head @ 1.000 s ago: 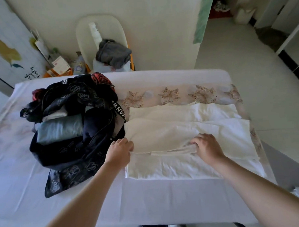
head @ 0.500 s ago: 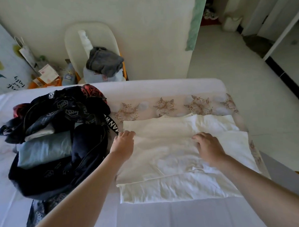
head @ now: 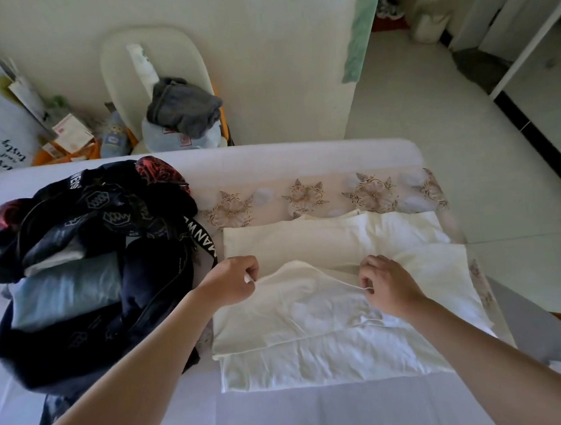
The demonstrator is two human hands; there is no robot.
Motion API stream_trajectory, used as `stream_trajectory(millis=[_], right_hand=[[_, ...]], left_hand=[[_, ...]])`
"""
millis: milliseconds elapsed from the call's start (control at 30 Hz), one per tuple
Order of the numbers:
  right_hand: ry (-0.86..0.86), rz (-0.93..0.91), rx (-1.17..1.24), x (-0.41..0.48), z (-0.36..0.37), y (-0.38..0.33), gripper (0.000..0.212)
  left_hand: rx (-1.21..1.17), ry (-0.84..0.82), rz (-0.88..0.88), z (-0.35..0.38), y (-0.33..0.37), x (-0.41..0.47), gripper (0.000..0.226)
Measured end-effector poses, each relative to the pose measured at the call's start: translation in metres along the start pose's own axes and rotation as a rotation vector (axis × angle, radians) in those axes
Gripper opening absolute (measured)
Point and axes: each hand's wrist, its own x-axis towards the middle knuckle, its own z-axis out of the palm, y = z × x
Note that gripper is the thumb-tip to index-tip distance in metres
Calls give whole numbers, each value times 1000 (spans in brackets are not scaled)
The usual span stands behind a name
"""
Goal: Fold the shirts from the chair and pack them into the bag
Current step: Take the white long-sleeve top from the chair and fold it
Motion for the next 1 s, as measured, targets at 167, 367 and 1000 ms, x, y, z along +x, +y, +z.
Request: stream_trajectory(millis=[167,367,1000], right_hand=[[206,154,-88,10,-8,5,18],[119,213,-408,38,-14,3,52],[-263,-140,-211,57,8,-119,55]], left_hand=[[344,75,2,-17,-9,4,18],[862,160,-233,-27,-7,27,31],[188,386,-65,89,-28,-98,46]])
